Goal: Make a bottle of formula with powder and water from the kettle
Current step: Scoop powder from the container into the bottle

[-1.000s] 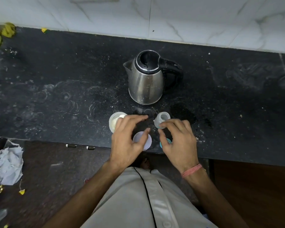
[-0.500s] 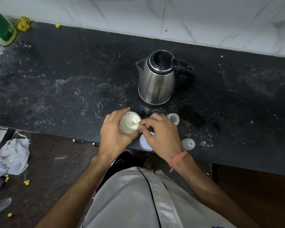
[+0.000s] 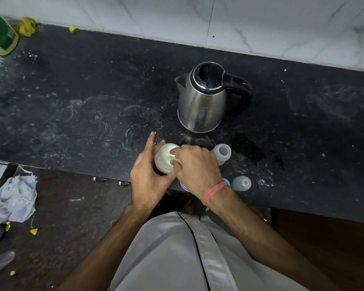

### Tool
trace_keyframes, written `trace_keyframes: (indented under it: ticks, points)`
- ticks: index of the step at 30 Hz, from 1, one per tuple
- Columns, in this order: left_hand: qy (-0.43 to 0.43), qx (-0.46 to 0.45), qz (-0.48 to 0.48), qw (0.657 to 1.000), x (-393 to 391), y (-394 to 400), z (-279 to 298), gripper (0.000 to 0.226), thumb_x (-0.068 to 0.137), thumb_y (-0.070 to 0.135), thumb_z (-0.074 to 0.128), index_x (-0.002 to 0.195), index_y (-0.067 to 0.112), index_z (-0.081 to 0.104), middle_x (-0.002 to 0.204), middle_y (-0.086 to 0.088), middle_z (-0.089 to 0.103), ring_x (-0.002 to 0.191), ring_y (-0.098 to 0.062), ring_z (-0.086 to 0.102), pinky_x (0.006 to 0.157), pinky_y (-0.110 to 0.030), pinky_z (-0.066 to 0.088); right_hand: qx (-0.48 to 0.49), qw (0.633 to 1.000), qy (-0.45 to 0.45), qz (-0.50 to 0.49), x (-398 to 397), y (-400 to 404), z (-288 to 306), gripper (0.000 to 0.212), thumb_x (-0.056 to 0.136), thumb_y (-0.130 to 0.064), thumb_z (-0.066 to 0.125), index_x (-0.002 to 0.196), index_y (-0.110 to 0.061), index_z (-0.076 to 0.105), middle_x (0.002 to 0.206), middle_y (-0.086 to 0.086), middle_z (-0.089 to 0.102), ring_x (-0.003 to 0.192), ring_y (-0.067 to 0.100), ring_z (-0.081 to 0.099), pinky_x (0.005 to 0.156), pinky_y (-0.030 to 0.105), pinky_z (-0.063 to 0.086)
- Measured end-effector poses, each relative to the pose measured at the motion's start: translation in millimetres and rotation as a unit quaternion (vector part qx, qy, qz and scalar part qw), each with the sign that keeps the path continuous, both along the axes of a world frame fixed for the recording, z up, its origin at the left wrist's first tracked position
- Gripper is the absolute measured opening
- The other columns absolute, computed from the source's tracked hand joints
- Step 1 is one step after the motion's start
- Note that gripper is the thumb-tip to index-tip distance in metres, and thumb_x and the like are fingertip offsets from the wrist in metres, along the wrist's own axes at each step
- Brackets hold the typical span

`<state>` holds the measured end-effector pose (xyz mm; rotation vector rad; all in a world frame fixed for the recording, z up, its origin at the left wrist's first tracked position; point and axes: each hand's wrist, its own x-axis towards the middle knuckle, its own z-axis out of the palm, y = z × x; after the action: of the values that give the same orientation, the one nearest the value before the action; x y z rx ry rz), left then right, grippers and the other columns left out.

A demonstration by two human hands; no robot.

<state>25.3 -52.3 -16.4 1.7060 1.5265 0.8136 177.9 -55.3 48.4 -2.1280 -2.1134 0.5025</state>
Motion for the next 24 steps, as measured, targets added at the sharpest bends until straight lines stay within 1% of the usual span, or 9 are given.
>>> trace_keyframes:
  ticks: [2,6,8,12,14,16,19,22,24]
  points:
    - [0.003,0.006,-0.004,1.0,-1.6,0.1,-2.6,0.118,0.08,0.051,0.097,0.177,0.032,0.032,0.151,0.026,0.068,0.141,-0.004,0.06,0.117,-0.023,0.044,-0.009,1.0,0.007,0.001,-2.0,2.7,-1.4,0.026,0.108,-0.043,0.064,0.127,-0.029,0.073,0.117,0.0,0.076,0.107,0.031,0.073,0.086,0.044,0.058]
    - [-0.001,0.004,-0.008,1.0,-1.1,0.0,-3.4,0.116,0.079,0.057,0.095,0.176,0.031,0.036,0.15,0.027,0.067,0.142,0.0,0.059,0.117,-0.018,0.042,-0.006,0.999,-0.031,0.006,-6.6,4.8,-10.5,0.016,0.111,-0.036,0.062,0.117,-0.027,0.074,0.111,0.003,0.078,0.102,0.033,0.075,0.074,0.039,0.045]
    - [-0.006,-0.001,-0.009,1.0,-0.8,0.6,-4.2,0.117,0.079,0.057,0.097,0.175,0.031,0.036,0.15,0.026,0.068,0.142,0.0,0.058,0.117,-0.019,0.042,0.027,0.999,-0.036,-0.005,-3.8,0.2,-15.7,0.016,0.111,-0.031,0.061,0.116,-0.027,0.076,0.11,0.001,0.079,0.099,0.033,0.076,0.072,0.039,0.046]
    - [-0.001,-0.004,-0.011,1.0,-0.4,1.2,-5.0,0.114,0.08,0.054,0.1,0.174,0.033,0.039,0.149,0.028,0.068,0.143,0.001,0.057,0.115,-0.01,0.038,0.11,0.99,0.065,-0.067,6.8,-14.3,-19.9,0.02,0.105,-0.035,0.067,0.114,-0.028,0.082,0.105,-0.004,0.082,0.094,0.026,0.077,0.078,0.042,0.059]
    - [0.001,-0.001,-0.008,1.0,-0.7,0.9,-4.2,0.111,0.08,0.057,0.098,0.173,0.035,0.041,0.149,0.028,0.067,0.142,0.0,0.058,0.115,-0.012,0.04,0.136,0.977,0.123,-0.11,10.8,-19.2,-21.3,0.018,0.101,-0.035,0.072,0.112,-0.03,0.085,0.101,-0.008,0.084,0.093,0.018,0.078,0.081,0.038,0.06]
    - [0.002,0.001,-0.001,1.0,-0.4,0.1,-3.1,0.111,0.079,0.063,0.097,0.172,0.036,0.042,0.149,0.028,0.067,0.141,-0.001,0.059,0.117,-0.021,0.046,0.108,0.961,0.194,-0.163,15.0,-21.5,-24.0,0.015,0.1,-0.036,0.075,0.109,-0.031,0.086,0.099,-0.015,0.084,0.094,0.006,0.077,0.09,0.031,0.058]
    - [0.0,0.004,0.004,1.0,-0.4,-1.0,-3.5,0.115,0.075,0.065,0.099,0.171,0.036,0.044,0.149,0.026,0.069,0.14,-0.003,0.06,0.118,-0.032,0.05,0.057,0.907,0.331,-0.253,20.9,-23.1,-29.7,0.009,0.097,-0.031,0.08,0.099,-0.027,0.087,0.089,-0.017,0.083,0.089,0.0,0.078,0.09,0.028,0.06]
    - [-0.002,-0.002,0.004,1.0,-0.5,-0.6,-2.5,0.117,0.071,0.062,0.102,0.17,0.035,0.046,0.149,0.026,0.069,0.14,-0.002,0.06,0.118,-0.026,0.047,0.016,0.819,0.472,-0.327,22.9,-24.9,-31.3,0.006,0.099,-0.021,0.081,0.098,-0.019,0.087,0.086,-0.008,0.084,0.088,0.005,0.081,0.079,0.023,0.061]
    - [-0.004,-0.001,0.002,1.0,-0.4,-0.3,-1.1,0.116,0.071,0.063,0.102,0.169,0.035,0.047,0.149,0.026,0.069,0.14,-0.002,0.06,0.118,-0.021,0.044,0.005,0.787,0.507,-0.351,23.2,-26.5,-30.1,0.007,0.1,-0.019,0.08,0.101,-0.015,0.086,0.087,-0.003,0.085,0.089,0.005,0.081,0.067,0.015,0.054]
